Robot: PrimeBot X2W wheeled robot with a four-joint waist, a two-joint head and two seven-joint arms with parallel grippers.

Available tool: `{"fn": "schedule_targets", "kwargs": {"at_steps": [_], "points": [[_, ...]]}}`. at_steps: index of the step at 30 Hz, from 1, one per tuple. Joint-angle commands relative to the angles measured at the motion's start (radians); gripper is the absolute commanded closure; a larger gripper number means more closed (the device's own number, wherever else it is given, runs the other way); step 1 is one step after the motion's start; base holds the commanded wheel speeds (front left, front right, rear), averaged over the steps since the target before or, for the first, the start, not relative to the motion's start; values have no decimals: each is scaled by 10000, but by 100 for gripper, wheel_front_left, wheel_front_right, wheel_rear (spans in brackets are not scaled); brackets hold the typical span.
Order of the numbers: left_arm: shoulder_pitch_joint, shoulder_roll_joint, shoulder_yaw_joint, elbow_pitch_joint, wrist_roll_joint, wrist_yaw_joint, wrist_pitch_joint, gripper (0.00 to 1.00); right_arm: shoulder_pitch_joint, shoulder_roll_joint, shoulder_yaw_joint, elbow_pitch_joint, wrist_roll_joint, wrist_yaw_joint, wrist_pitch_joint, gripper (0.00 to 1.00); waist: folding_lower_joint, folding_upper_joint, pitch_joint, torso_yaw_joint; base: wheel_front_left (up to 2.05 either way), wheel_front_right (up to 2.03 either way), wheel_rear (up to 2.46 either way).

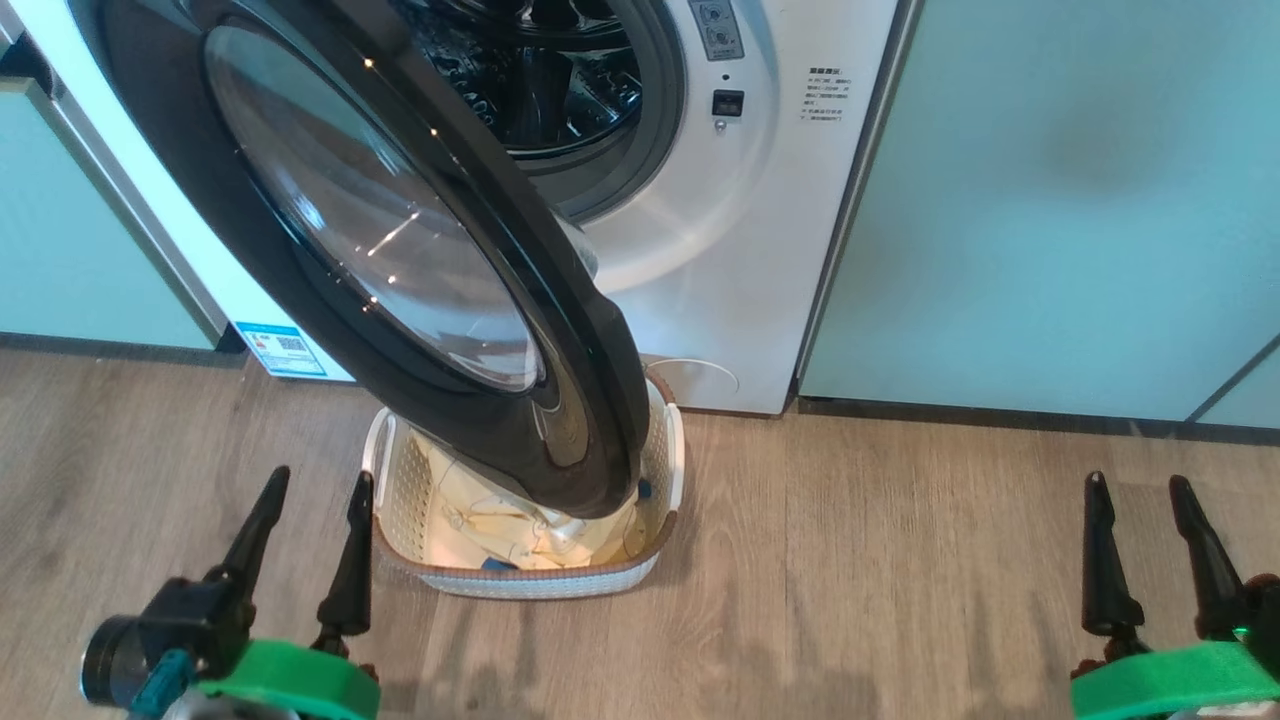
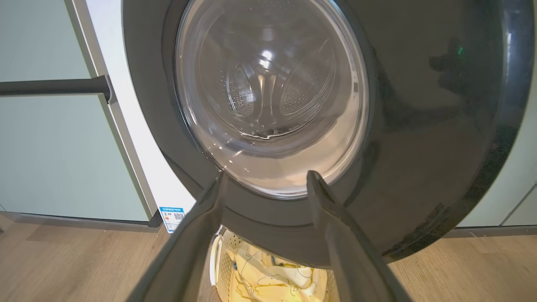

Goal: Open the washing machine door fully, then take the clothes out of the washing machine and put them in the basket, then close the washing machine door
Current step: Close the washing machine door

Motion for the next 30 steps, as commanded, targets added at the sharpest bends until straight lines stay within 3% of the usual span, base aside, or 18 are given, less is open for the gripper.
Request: {"fn": "schedule_targets", "kwargs": {"at_steps": [1,19,20,21,22,30], "points": [[-255,84,471,-279,93,-29,-64,0,-76,-166,257,-313,-41,2,-97,0,0,0,3,-10,0,0,0],[-343,-193,754,-317,281,-246,-64,0,-102,-166,261,-313,-27,2,-97,0,0,0,80,-46,0,0,0],[-343,-210,769,-323,292,-256,-64,0,-104,-166,270,-300,-15,2,-97,12,0,0,81,-42,0,0,0],[-344,-223,780,-324,310,-266,-64,0,-101,-166,278,-288,-10,2,-97,63,0,0,80,-34,0,0,0],[-349,-238,789,-326,317,-281,-64,0,-99,-166,302,-277,10,2,-97,100,0,0,88,-27,0,0,0],[-468,-348,934,-338,394,-385,-64,0,-149,-166,468,-151,174,2,-97,100,0,0,151,73,0,0,0]]}}
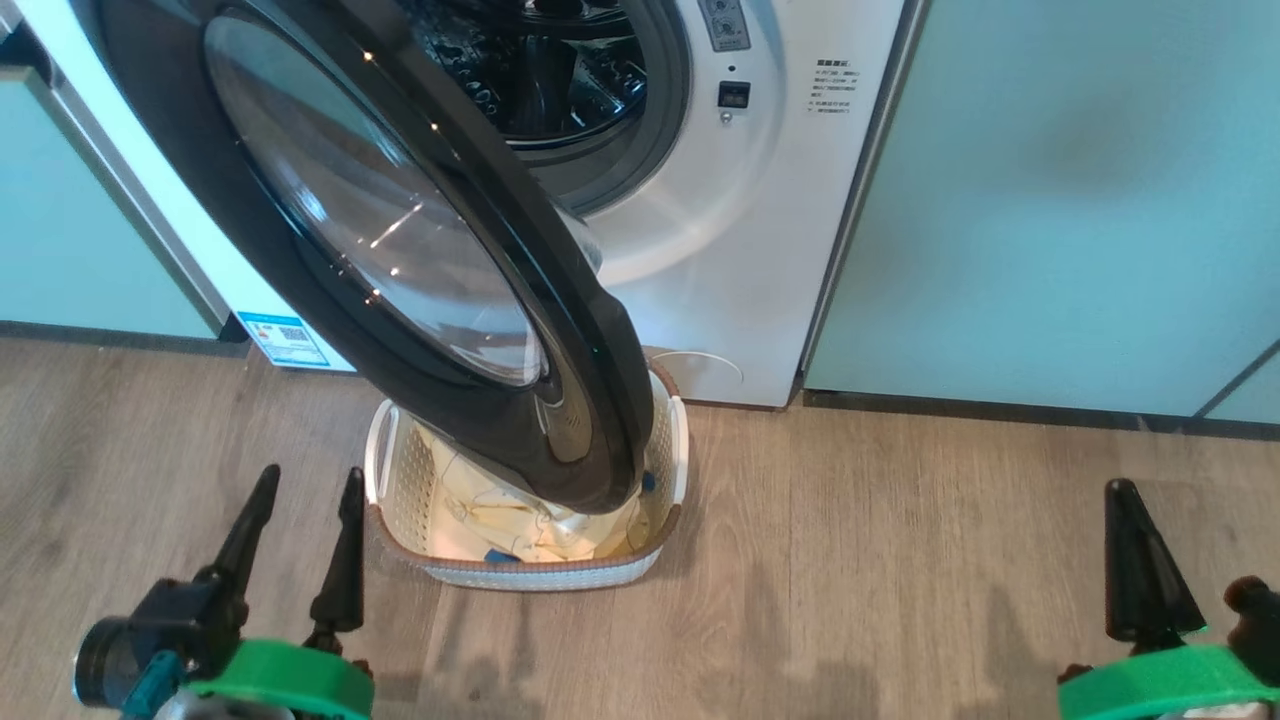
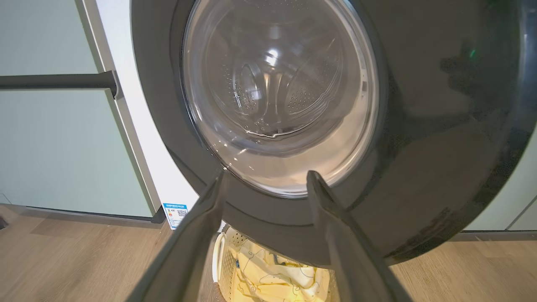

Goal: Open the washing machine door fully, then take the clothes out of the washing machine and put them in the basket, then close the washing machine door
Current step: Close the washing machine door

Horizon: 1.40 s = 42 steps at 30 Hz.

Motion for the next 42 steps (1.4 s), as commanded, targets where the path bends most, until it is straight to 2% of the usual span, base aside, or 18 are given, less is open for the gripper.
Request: {"fn": "schedule_targets", "kwargs": {"at_steps": [1,14,23,31,42], "points": [[-528,30,499,-349,122,-84,-64,0,-161,-166,282,-263,81,2,-97,100,0,0,28,62,0,0,0],[-1143,-267,226,-166,327,-460,-64,0,-1159,-166,750,152,-18,2,-97,100,0,0,382,1124,0,0,0],[-1492,-573,51,37,492,-723,-64,0,-2636,-166,698,171,-140,2,-97,100,0,0,410,2269,0,0,0],[-1577,-679,29,147,675,-882,-64,0,-4043,-166,1177,-587,-208,2,-97,100,0,0,154,2897,0,0,0],[-1381,-686,237,174,808,-990,-65,0,-4660,-166,3009,-2337,42,2,-83,100,0,0,-158,3140,0,0,0]]}}
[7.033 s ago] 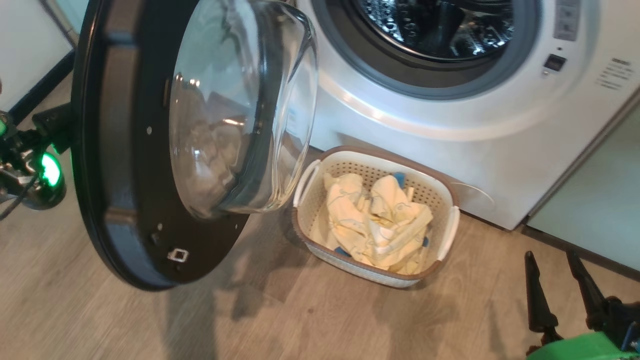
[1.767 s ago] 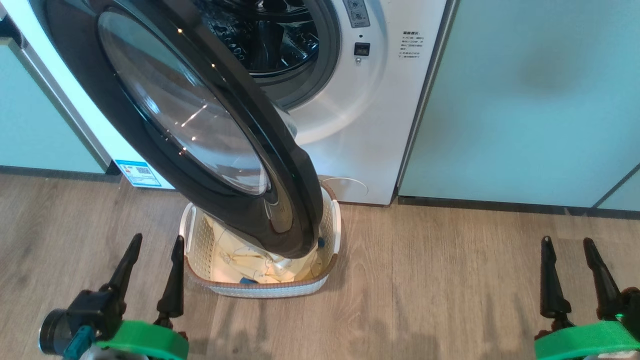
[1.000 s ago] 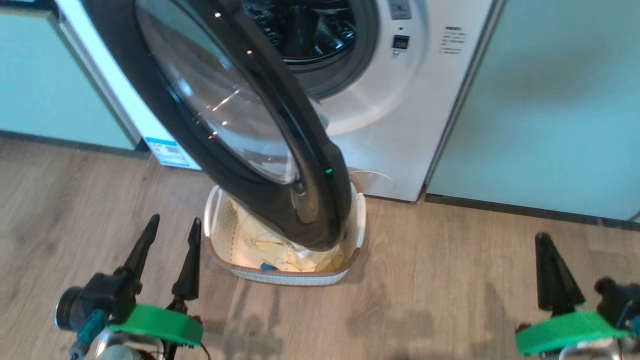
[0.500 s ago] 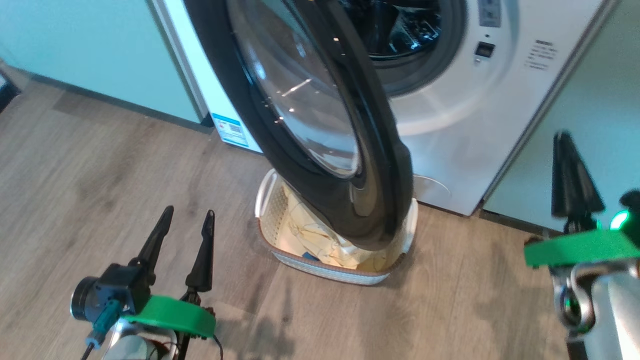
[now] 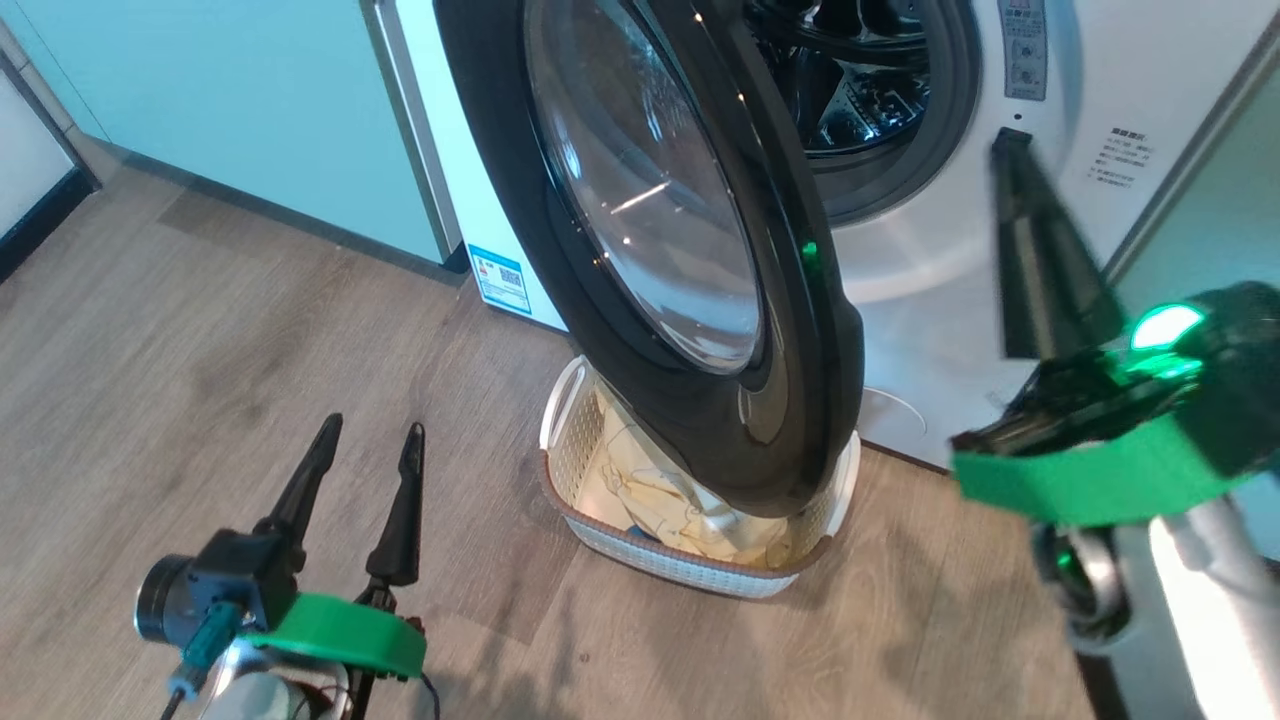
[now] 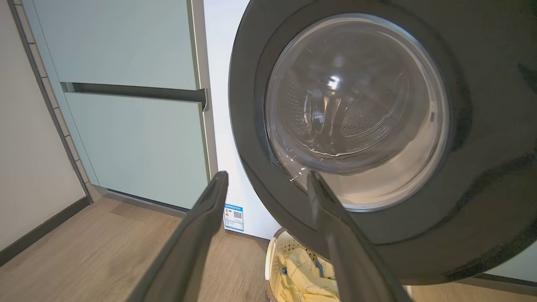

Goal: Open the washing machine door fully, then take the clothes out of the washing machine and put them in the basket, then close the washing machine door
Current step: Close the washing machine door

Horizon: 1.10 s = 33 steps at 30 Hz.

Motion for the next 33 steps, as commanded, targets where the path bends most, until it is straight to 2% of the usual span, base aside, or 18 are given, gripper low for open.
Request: {"fn": "schedule_targets", "kwargs": {"at_steps": [1,8,13,33], "points": [[-297,24,397,-271,121,-35,-63,0,-280,42,409,-468,69,2,-32,100,0,0,-37,2,0,0,0],[-195,-42,474,-286,149,-61,-63,0,227,42,2121,-1073,226,2,501,100,0,0,-89,-34,0,0,0],[-225,-79,484,-299,164,-98,-63,0,518,42,2972,-750,439,2,783,100,0,0,-54,-70,0,0,0],[-432,-259,439,-255,240,-204,-63,0,345,42,3906,2426,1275,2,501,100,0,0,96,18,0,0,0]]}}
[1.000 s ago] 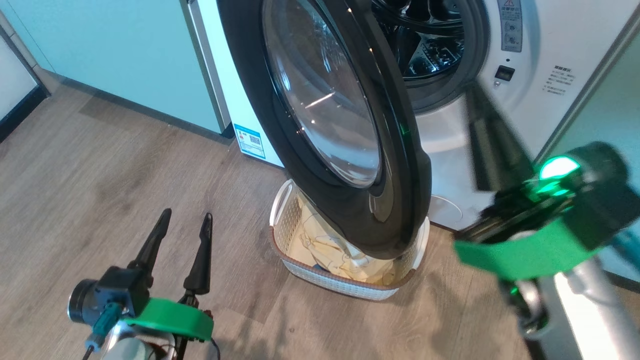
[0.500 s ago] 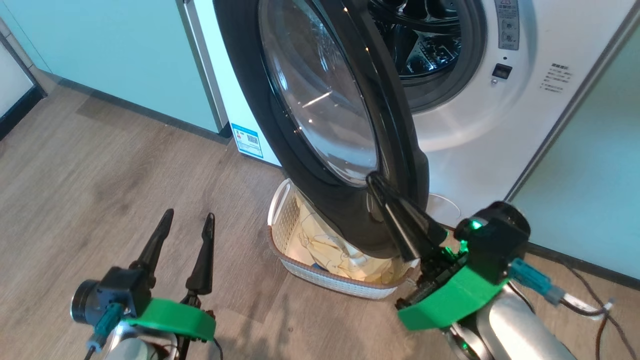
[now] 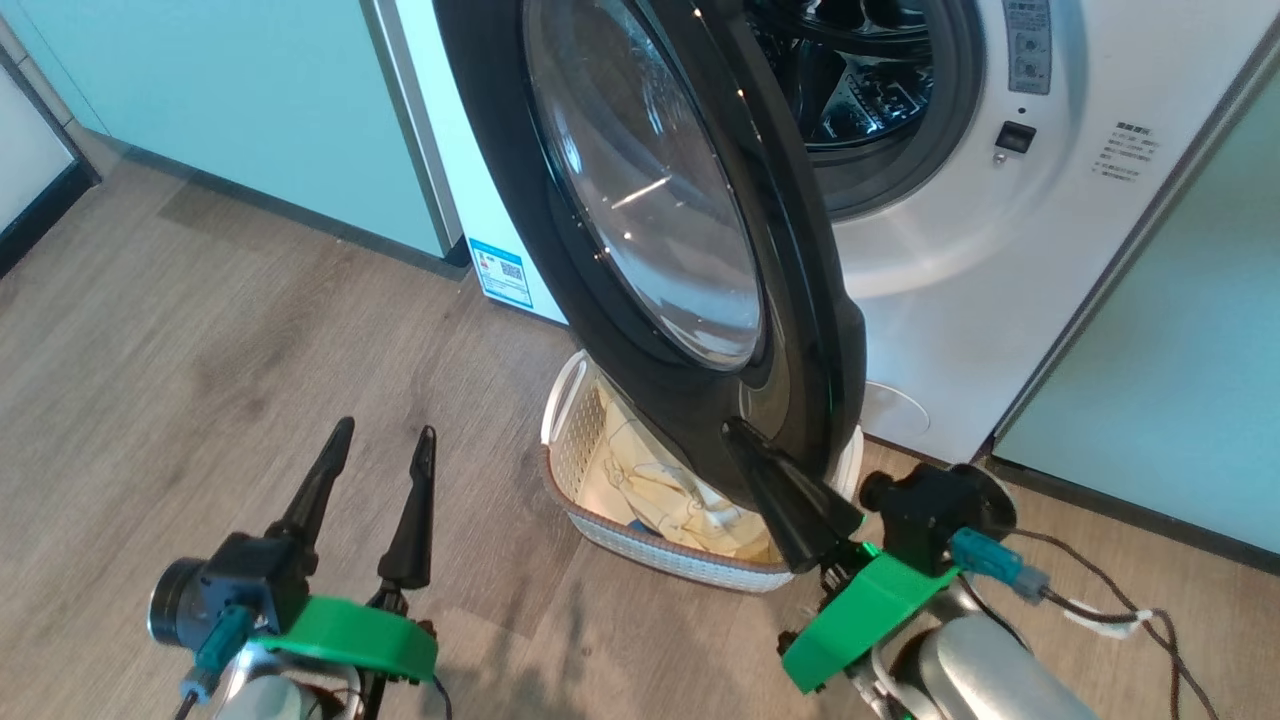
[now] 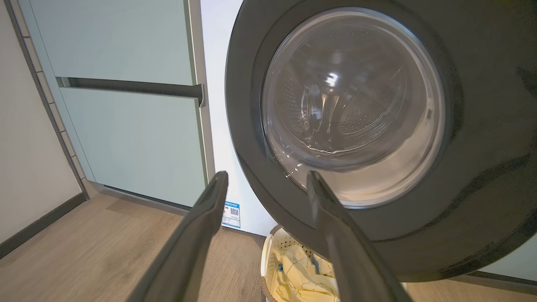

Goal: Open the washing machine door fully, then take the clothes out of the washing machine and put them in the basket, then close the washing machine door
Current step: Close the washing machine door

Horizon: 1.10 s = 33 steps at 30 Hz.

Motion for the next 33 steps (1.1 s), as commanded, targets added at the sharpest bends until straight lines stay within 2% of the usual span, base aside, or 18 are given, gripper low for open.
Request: {"fn": "schedule_targets", "kwargs": {"at_steps": [1,15,33], "points": [[-479,-2,390,-257,66,-33,-63,0,-488,95,187,-143,120,2,-145,100,0,0,11,22,0,0,0],[-643,-105,368,-239,110,-67,-63,0,-1133,95,68,1206,395,2,-542,100,0,0,206,76,0,0,0],[-736,-164,434,-311,169,-108,-63,0,-1304,95,-536,1615,130,2,-644,100,0,0,368,-106,0,0,0]]}}
